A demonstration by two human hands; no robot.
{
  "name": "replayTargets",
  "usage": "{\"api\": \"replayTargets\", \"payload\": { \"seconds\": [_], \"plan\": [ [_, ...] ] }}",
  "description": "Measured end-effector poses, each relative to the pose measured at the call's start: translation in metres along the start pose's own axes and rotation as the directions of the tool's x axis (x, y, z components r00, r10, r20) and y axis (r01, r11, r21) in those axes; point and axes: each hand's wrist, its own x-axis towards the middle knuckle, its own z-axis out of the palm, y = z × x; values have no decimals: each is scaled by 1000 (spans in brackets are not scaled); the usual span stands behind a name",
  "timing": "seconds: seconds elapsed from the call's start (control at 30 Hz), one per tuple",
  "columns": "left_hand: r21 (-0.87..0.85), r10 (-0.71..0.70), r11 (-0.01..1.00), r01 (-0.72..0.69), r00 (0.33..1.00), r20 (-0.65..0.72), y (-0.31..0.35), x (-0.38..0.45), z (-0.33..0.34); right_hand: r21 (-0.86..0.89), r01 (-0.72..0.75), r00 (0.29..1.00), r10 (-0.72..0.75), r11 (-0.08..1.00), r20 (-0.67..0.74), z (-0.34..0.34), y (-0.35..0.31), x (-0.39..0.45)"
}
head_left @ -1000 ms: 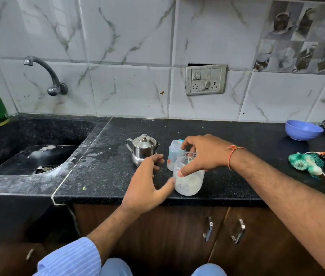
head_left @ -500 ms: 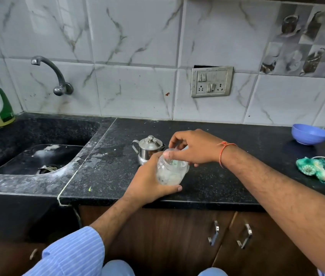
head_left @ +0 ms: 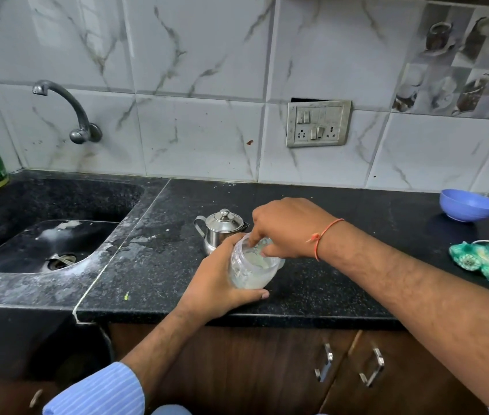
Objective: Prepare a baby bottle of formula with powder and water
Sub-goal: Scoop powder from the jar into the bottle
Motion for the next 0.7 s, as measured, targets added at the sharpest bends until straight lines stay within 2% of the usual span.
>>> {"api": "replayTargets", "payload": {
  "seconds": [0.17, 0.33, 0.5, 0.7],
  "plan": [
    [-4, 1, 1000, -1, 1000, -12, -3, 1, 1, -134, -34, 999, 33, 990, -8, 6, -7, 3],
    [-6, -3, 1000, 3, 999, -39, -7, 1, 2, -74, -34, 996, 27, 997, -85, 11, -9, 0],
    [-15, 8, 1000, -8, 999, -52, -7, 1, 3, 18, 11, 963, -5, 1000, -270, 26, -3, -11],
    [-6, 39, 999, -39, 998, -44, -5, -1, 3, 21, 112, 834, -83, 993, -546, 51, -1, -22]
  ]
}}
